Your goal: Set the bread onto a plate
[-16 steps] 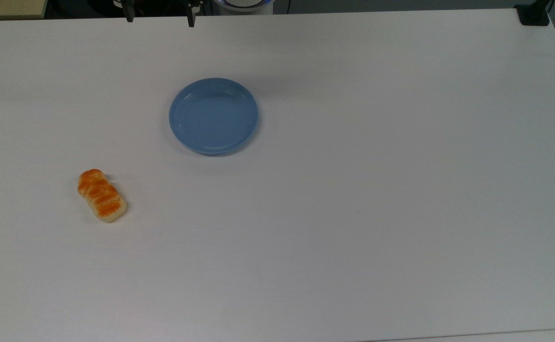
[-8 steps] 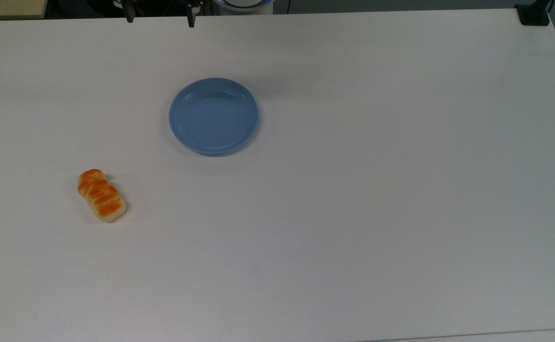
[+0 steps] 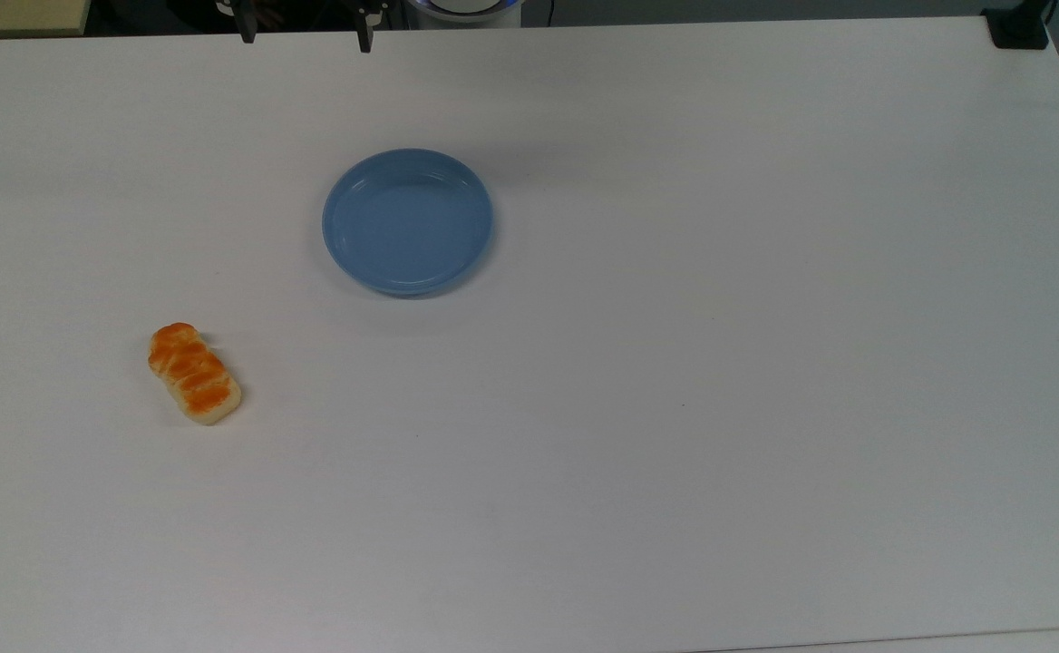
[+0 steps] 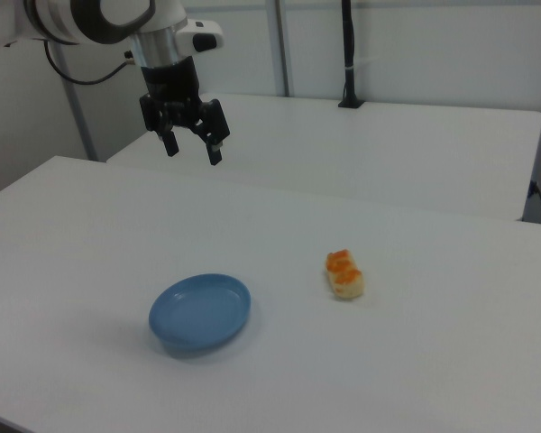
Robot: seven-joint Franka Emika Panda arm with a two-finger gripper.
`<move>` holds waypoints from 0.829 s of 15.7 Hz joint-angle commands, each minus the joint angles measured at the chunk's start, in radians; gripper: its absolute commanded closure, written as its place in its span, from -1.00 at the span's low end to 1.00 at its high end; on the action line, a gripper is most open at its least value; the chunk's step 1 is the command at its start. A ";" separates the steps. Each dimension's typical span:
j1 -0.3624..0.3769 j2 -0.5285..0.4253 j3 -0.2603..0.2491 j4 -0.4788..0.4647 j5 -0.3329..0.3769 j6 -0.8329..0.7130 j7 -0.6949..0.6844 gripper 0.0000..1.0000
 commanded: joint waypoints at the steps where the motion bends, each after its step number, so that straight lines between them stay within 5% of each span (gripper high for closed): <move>1: 0.007 -0.001 -0.008 -0.005 -0.003 0.017 0.011 -1.00; 7: -0.060 0.059 -0.019 0.008 -0.017 0.111 -0.121 -1.00; 13: -0.168 0.146 -0.019 0.086 -0.017 0.117 -0.490 -1.00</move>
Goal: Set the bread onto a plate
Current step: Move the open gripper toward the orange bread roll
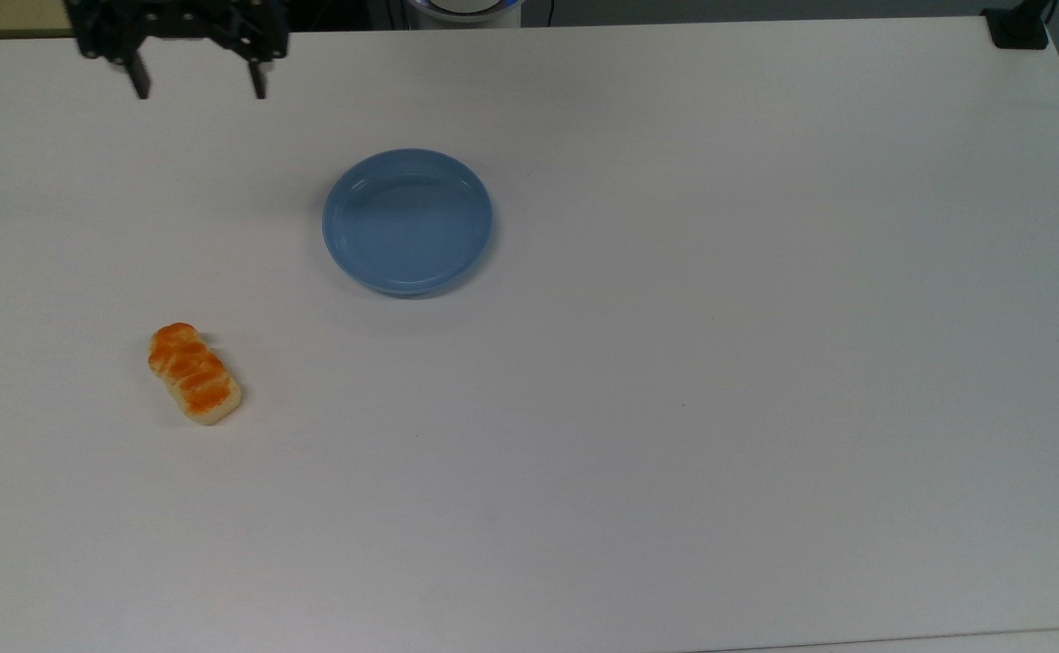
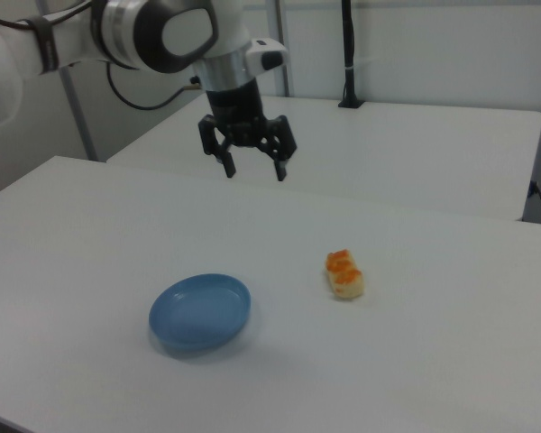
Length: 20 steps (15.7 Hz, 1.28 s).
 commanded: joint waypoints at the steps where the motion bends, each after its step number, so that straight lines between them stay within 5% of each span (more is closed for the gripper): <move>1: -0.047 0.055 -0.001 0.056 -0.013 0.013 -0.242 -1.00; 7: -0.067 0.199 -0.001 0.096 -0.091 0.163 -0.405 -1.00; 10: -0.067 0.303 0.001 0.180 -0.107 0.168 -0.412 -1.00; 20: -0.067 0.437 0.002 0.183 -0.108 0.252 -0.401 -1.00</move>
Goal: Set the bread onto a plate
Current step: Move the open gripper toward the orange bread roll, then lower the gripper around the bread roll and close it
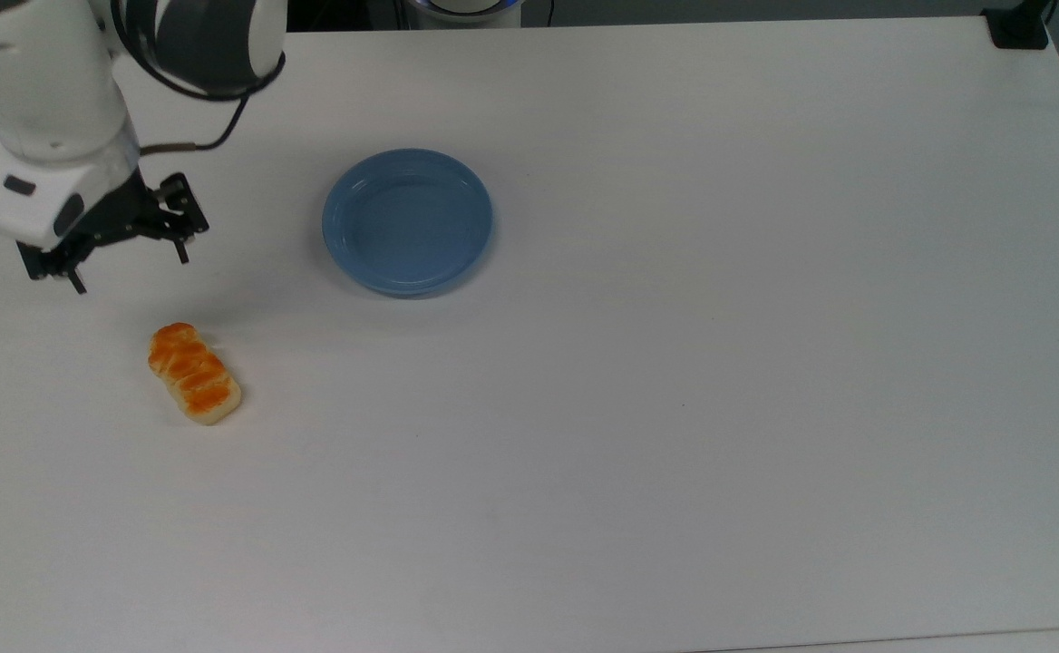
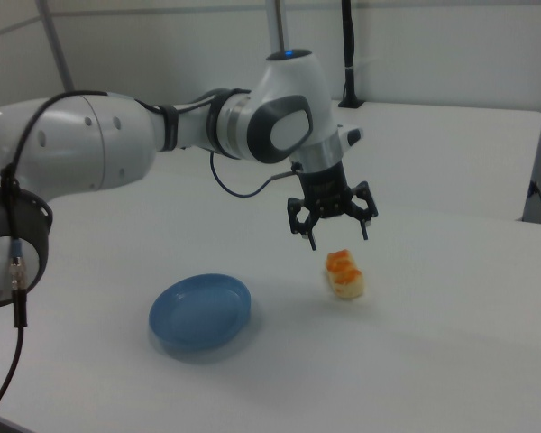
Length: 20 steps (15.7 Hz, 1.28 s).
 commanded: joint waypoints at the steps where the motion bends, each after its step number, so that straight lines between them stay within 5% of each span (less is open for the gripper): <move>1: 0.012 0.057 0.001 0.026 -0.016 0.025 -0.005 -1.00; 12: 0.067 0.209 -0.001 0.139 -0.016 0.106 0.066 -1.00; 20: 0.060 0.236 0.001 0.133 -0.017 0.126 0.073 -1.00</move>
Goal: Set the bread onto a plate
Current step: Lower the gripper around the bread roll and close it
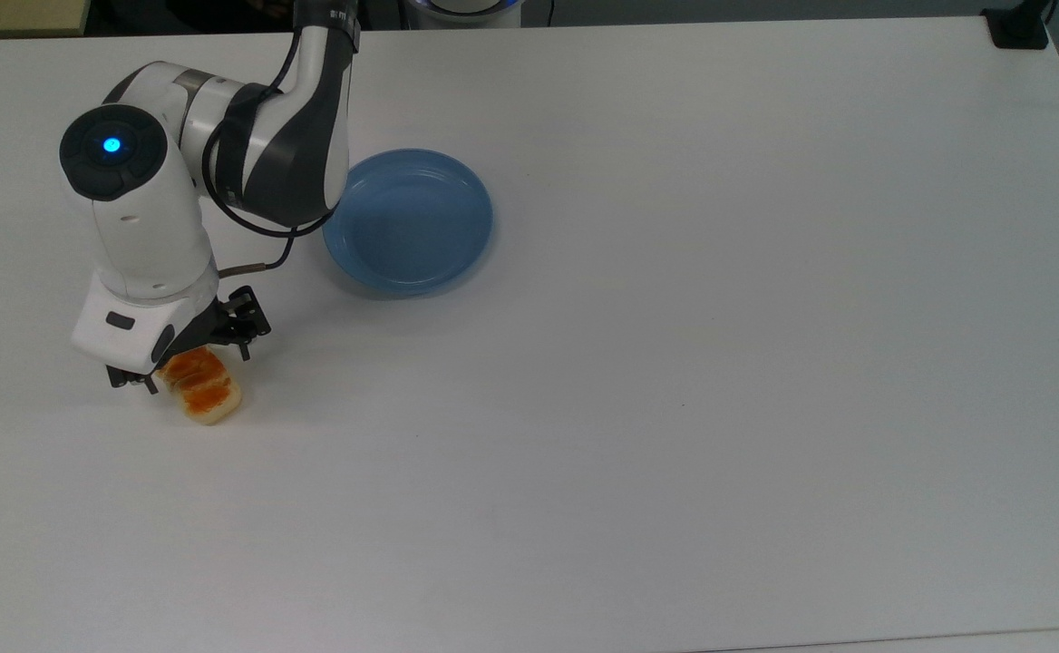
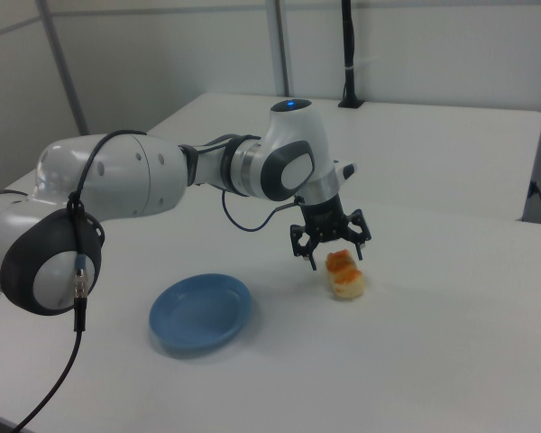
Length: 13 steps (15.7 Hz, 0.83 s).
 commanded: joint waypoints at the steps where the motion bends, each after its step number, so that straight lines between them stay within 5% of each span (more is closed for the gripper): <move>1: -0.002 0.015 -0.005 0.018 -0.017 0.008 0.021 -1.00; 4: -0.010 0.016 -0.005 0.017 -0.017 0.008 0.020 -0.95; 10: -0.013 0.017 -0.005 0.008 -0.017 0.023 0.020 -0.13; 13: -0.012 0.020 -0.005 0.008 -0.017 0.023 0.018 -0.01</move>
